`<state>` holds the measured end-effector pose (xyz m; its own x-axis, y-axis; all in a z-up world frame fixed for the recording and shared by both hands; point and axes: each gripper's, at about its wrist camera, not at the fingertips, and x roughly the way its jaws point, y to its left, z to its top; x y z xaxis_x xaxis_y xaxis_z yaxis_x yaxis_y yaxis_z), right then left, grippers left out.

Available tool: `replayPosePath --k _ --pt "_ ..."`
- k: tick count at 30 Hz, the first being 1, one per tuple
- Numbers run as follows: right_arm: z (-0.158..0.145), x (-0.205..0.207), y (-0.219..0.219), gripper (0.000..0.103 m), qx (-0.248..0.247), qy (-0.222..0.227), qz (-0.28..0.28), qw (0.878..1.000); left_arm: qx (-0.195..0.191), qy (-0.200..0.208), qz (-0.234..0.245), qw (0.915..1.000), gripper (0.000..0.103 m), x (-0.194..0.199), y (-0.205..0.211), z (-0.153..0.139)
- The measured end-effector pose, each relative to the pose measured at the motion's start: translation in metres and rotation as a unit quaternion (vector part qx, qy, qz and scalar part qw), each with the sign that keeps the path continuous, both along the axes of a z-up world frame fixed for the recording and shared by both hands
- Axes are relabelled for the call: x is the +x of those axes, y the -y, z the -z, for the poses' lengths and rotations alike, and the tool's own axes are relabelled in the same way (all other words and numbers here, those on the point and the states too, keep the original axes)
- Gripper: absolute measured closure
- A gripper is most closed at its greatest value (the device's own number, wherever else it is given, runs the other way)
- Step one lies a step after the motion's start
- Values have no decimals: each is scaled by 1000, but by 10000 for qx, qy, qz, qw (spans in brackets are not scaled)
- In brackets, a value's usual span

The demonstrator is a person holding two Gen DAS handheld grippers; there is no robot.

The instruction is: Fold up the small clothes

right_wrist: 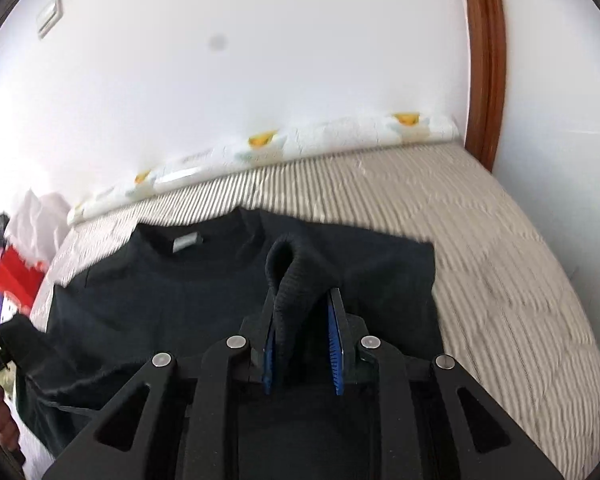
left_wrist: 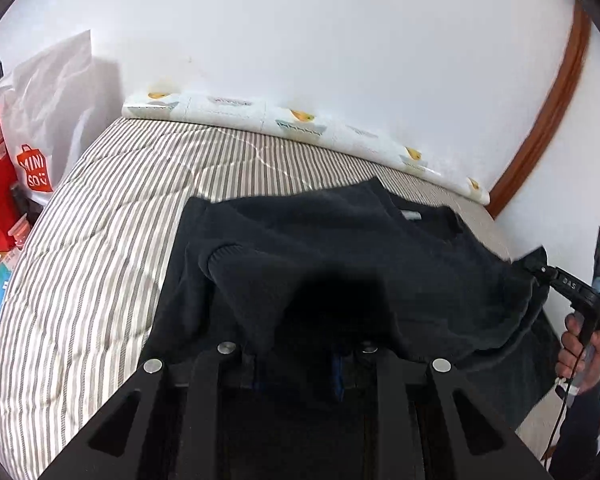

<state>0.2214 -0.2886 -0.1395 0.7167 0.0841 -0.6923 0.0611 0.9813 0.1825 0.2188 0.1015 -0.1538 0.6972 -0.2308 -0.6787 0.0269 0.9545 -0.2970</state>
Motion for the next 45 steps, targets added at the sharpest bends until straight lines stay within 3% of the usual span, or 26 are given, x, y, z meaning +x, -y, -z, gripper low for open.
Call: replayPosePath --k 4,8,14,19,23,27,33,39,45 --pt "-19 -1 7 82 -39 253 114 9996 -303 344 85 9989 81 -2 -3 -17" --pt "-27 -17 15 80 -159 387 149 9990 -117 567 7 9983 67 -14 -6 -27" --pt "-34 -60 35 77 -351 456 332 9978 -120 644 -144 9977 66 -38 -26 -32" --pt "-28 -89 46 76 -321 250 356 9985 -46 519 -197 9984 63 -56 -31 -25" --pt "-6 -98 31 76 -93 -118 -87 9998 95 158 -234 9996 63 -62 -29 -8" --pt "18 -91 -2 76 -91 -374 -601 9975 80 -193 -53 9998 63 -57 -20 10" --pt "34 -57 -39 76 302 -550 -1074 9922 245 -192 203 9993 63 -32 3 14" --pt "25 -16 -34 76 537 -313 -780 9950 137 -102 22 9999 63 15 4 12" --pt "16 17 0 75 70 -311 -8 9995 179 -72 -501 9986 63 39 -21 4"
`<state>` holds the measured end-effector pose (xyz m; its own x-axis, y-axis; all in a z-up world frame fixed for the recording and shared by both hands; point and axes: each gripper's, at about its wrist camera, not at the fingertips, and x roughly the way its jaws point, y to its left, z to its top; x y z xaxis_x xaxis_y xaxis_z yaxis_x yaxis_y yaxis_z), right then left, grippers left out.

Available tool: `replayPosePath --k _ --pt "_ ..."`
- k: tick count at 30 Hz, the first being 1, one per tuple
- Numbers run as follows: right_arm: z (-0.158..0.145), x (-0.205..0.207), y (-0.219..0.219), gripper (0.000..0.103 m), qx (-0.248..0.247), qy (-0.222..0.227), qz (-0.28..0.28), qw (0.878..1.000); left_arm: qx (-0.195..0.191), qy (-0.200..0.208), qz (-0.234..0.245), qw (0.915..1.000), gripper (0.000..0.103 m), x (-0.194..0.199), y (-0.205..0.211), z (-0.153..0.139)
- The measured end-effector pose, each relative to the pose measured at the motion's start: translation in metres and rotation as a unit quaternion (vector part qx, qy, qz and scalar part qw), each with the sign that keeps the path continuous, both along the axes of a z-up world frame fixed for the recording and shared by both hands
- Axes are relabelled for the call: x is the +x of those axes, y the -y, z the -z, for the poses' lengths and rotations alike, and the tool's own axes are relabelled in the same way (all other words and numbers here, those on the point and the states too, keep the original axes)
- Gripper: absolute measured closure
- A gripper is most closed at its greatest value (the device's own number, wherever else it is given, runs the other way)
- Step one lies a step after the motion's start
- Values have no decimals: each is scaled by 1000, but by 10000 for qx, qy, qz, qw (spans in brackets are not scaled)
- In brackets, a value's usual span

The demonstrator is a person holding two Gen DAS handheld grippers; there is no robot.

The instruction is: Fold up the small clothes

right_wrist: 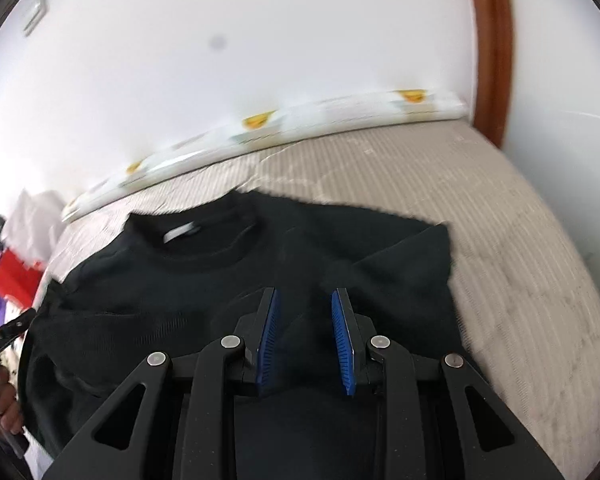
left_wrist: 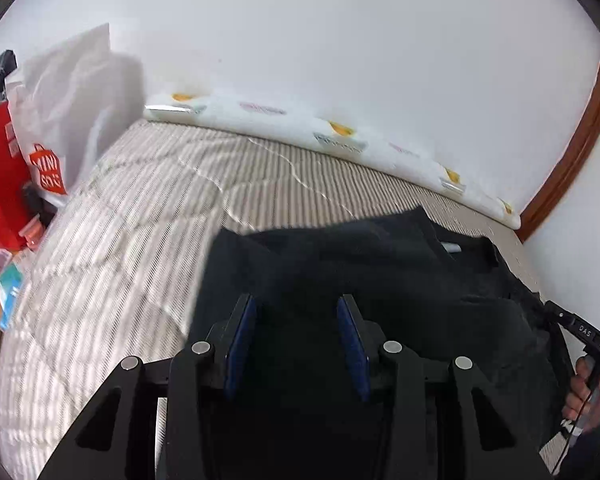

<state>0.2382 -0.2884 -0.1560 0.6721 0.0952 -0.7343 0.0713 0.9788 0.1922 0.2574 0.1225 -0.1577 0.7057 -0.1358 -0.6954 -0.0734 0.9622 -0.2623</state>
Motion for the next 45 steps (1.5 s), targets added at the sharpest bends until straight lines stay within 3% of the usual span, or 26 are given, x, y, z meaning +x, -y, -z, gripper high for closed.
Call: replayPosePath --k 1,3,4,8,11,13,15,17,21,23,25,32,35,41,45 --pt "-2 1 3 72 -69 19 0 10000 50 13 -4 10000 63 1 -3 -2" --pt "-4 7 9 51 -282 24 -14 9996 203 -39 64 9998 56 6 -7 -2" --pt "-4 10 11 48 -322 31 -29 9995 280 -107 198 9994 55 11 -6 0" --pt "8 29 12 48 -358 -262 -206 9988 554 -365 576 9961 54 27 -3 11" --pt "20 39 8 48 -321 -480 -339 9978 669 -554 587 9945 56 34 -3 22" --pt "26 43 4 56 -432 -543 -374 9969 702 -593 616 9939 64 34 -1 24" --pt "26 43 -1 74 -426 -493 -547 9964 820 -542 692 9928 82 28 3 22" --pt "23 42 -6 82 -598 -393 -608 9956 991 -322 610 9927 91 20 6 17" --pt "0 31 -5 92 -724 253 -622 9951 1092 297 184 9934 93 8 3 -1" --pt "-20 21 15 92 -469 833 -275 9950 797 419 75 9959 93 10 -3 -5" --pt "-28 20 34 92 -27 1043 -4 9945 704 393 68 9967 93 16 -3 -2" --pt "20 47 47 92 -228 322 236 9989 784 29 143 9968 93 41 9 20" --pt "37 50 57 92 -69 120 301 9995 838 -36 176 9963 92 43 11 24" --pt "44 53 55 83 -152 -152 210 9995 851 -231 169 9960 88 42 12 27" --pt "37 38 57 55 -244 -259 224 9991 889 -307 130 9955 86 33 13 25"
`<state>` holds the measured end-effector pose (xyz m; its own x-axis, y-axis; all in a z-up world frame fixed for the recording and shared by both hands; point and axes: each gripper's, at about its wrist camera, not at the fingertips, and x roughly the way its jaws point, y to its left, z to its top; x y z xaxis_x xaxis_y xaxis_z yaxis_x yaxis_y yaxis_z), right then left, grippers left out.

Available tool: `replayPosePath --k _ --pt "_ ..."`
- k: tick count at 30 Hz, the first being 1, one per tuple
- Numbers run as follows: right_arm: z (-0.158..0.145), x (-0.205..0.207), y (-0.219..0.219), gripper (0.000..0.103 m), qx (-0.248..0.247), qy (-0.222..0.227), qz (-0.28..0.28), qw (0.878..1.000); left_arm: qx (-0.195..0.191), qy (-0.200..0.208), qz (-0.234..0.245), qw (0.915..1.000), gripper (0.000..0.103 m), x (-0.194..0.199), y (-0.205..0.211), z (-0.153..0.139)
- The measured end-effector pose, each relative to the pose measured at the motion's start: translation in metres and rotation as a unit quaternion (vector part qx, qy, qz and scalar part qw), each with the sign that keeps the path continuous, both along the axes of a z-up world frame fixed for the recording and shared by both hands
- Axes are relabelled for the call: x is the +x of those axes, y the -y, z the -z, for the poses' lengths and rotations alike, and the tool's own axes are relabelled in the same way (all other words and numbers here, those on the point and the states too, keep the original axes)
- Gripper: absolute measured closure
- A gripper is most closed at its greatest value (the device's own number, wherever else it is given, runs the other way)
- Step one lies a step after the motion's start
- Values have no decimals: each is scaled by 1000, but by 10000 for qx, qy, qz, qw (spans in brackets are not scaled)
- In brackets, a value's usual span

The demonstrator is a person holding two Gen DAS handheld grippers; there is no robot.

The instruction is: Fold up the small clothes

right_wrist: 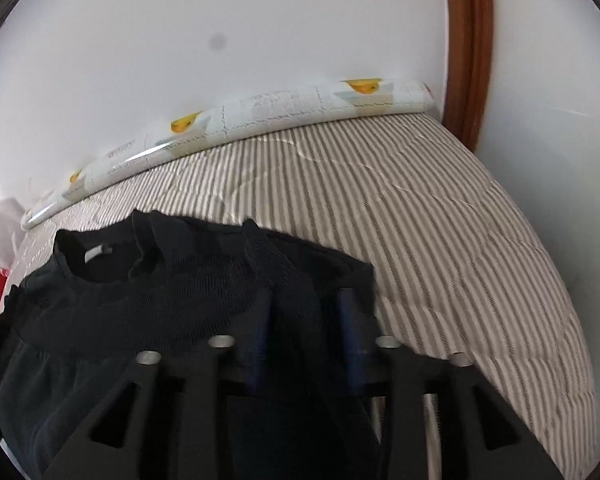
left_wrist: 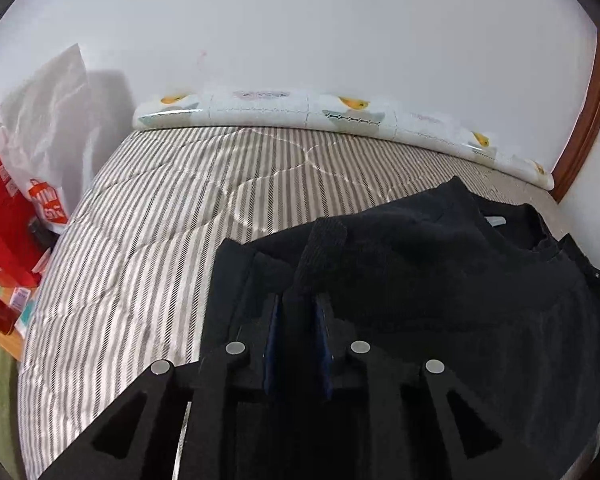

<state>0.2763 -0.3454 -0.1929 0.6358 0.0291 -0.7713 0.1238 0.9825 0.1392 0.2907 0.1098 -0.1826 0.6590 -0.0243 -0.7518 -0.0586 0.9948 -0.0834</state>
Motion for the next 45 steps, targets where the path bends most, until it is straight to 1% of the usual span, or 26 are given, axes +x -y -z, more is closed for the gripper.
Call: replayPosePath --k 4,6,7,8,10,11,13,14,15,16,18,20,23,26,28,29,31,33,34,36,38,39,41,42,44,45 --pt "0 -18 11 47 101 -303 50 9995 -48 -28 17 10000 85 -15 0 -4" --pt "2 -29 14 43 243 -463 -14 9986 -72 -53 44 10000 78 -25 0 -6" --pt "2 -33 14 42 316 -518 -71 9981 -86 -59 62 9999 76 -30 -1 -8" --pt "4 -37 14 39 393 -592 -135 9974 -120 -25 82 9999 76 -38 -2 -10" --pt "9 -43 14 38 564 -728 -260 9954 -154 53 76 9998 75 -51 -5 -13" --pt "13 -44 12 38 619 -776 -283 9947 -175 77 58 9998 73 -58 -6 -14" --pt "16 -46 5 38 462 -717 -323 9958 -179 76 16 9998 67 -67 -8 -14" --pt "16 -45 0 48 344 -735 -384 9960 -170 71 -19 9998 65 -73 -9 -14" --pt "15 -44 -5 69 244 -734 -487 9958 -161 67 -45 9998 64 -75 -8 -13" --pt "12 -45 -10 77 192 -679 -583 9958 -157 54 -71 9998 63 -78 -9 -11" --pt "7 -49 -16 86 -32 -534 -721 9960 -171 -52 -160 9997 63 -81 -8 -7" --pt "3 -50 -12 88 -86 -442 -753 9961 -224 -29 -216 9995 63 -85 -6 -6" --pt "-3 -49 7 89 110 -376 -640 9972 -333 -89 -201 9992 63 -87 -2 -9" --pt "-4 -46 28 89 -87 -413 -344 9985 -297 4 -133 9995 63 -95 1 -17" --pt "-3 -46 47 87 41 -490 -141 9987 -219 75 -129 9996 63 -102 1 -21" --pt "-3 -46 52 82 110 -544 -103 9984 -156 85 -152 9997 63 -106 -2 -23" --pt "-12 -51 51 78 -109 -536 -5 9985 -109 71 -244 9996 63 -115 -12 -24" --pt "-25 -64 40 71 -590 -329 199 9975 -169 44 -355 9992 61 -124 -26 -24" --pt "-33 -74 33 69 -831 -227 321 9958 -182 8 -417 9990 60 -128 -33 -23" --pt "-47 -91 10 66 -1017 -75 378 9941 -164 -77 -511 9985 54 -141 -47 -16" --pt "-55 -104 -13 62 -1047 51 286 9941 -78 -158 -555 9983 54 -152 -59 -9" --pt "-59 -113 -39 56 -1091 121 136 9939 -24 -219 -585 9980 52 -157 -64 -5" --pt "-62 -125 -78 50 -1029 237 -145 9943 22 -302 -604 9977 52 -164 -73 3" --pt "-61 -134 -109 49 -888 307 -391 9948 36 -335 -604 9976 52 -167 -76 7" --pt "-56 -145 -154 48 -750 339 -739 9939 88 -402 -605 9973 51 -170 -81 13" --pt "-51 -153 -186 48 -691 383 -988 9920 128 -412 -590 9973 50 -172 -82 14"
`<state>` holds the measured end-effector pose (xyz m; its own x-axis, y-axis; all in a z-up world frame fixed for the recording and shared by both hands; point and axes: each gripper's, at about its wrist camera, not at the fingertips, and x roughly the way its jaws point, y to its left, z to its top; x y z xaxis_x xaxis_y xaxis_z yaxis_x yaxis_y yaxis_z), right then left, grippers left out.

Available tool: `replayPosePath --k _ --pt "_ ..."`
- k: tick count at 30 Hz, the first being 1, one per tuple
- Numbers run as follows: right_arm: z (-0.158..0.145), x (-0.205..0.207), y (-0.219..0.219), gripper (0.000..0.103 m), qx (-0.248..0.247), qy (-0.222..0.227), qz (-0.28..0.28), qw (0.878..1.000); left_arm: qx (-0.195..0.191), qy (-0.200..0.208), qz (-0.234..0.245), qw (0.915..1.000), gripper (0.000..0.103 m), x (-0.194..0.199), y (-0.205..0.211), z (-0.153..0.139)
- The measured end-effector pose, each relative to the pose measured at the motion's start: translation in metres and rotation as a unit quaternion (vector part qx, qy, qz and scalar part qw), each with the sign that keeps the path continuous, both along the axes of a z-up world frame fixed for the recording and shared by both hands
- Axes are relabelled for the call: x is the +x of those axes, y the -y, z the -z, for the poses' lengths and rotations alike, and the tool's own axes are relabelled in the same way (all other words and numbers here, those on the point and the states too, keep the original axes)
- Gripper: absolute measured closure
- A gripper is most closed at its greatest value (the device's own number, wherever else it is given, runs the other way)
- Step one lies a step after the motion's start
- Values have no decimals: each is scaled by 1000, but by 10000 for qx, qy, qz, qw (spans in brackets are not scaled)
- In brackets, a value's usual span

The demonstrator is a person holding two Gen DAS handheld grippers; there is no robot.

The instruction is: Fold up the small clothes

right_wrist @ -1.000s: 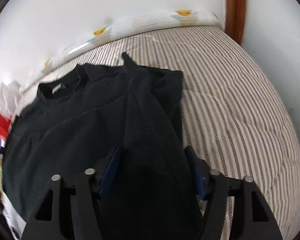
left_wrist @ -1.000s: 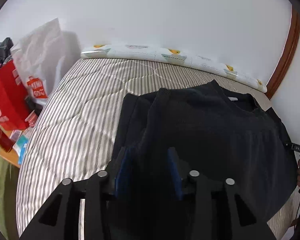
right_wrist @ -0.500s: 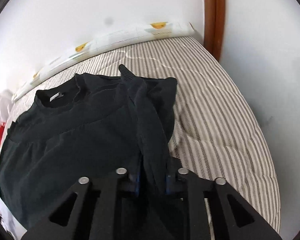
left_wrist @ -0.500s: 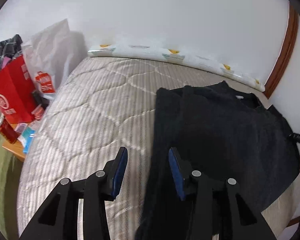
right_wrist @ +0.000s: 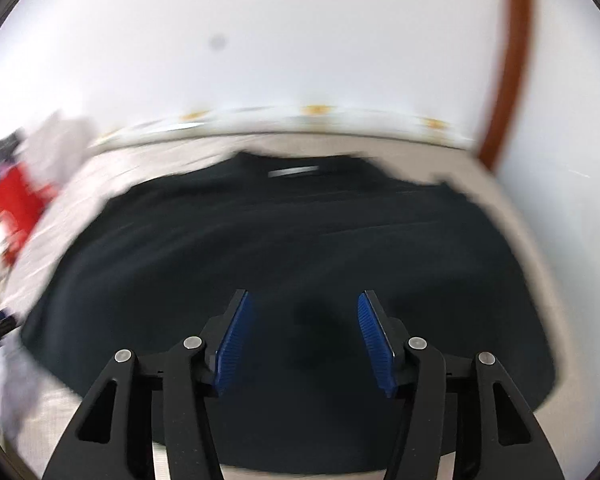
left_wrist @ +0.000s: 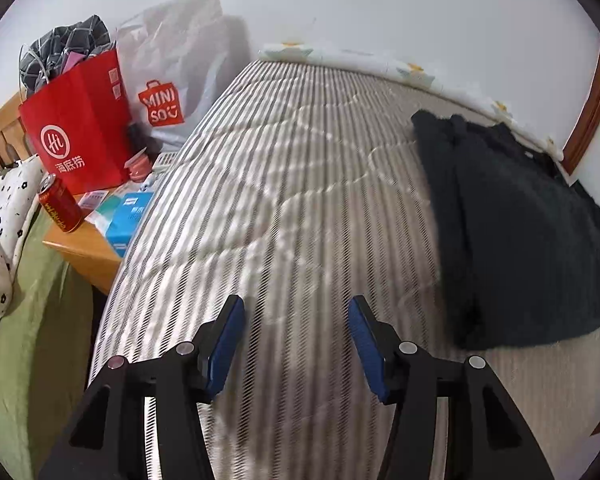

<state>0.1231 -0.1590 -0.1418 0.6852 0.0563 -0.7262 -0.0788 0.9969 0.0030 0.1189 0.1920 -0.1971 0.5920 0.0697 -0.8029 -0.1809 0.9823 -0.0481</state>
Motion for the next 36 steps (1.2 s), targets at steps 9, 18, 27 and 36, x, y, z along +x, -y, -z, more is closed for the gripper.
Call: replayPosePath --k 9,18,27,36 --pt "43 -54 -154 46 -316 -178 -1086 9934 227 153 393 9989 38 -2 3 4" --pt "54 -85 -221 46 -931 -4 -1627 9823 19 163 521 9985 35 -2 -10 3" --pt "62 -49 -250 80 -1197 215 -1691 9781 -301 405 378 9980 34 -11 -16 4" --pt "-8 -31 -165 92 384 724 -1143 9901 -392 381 522 9971 34 -4 21 -4"
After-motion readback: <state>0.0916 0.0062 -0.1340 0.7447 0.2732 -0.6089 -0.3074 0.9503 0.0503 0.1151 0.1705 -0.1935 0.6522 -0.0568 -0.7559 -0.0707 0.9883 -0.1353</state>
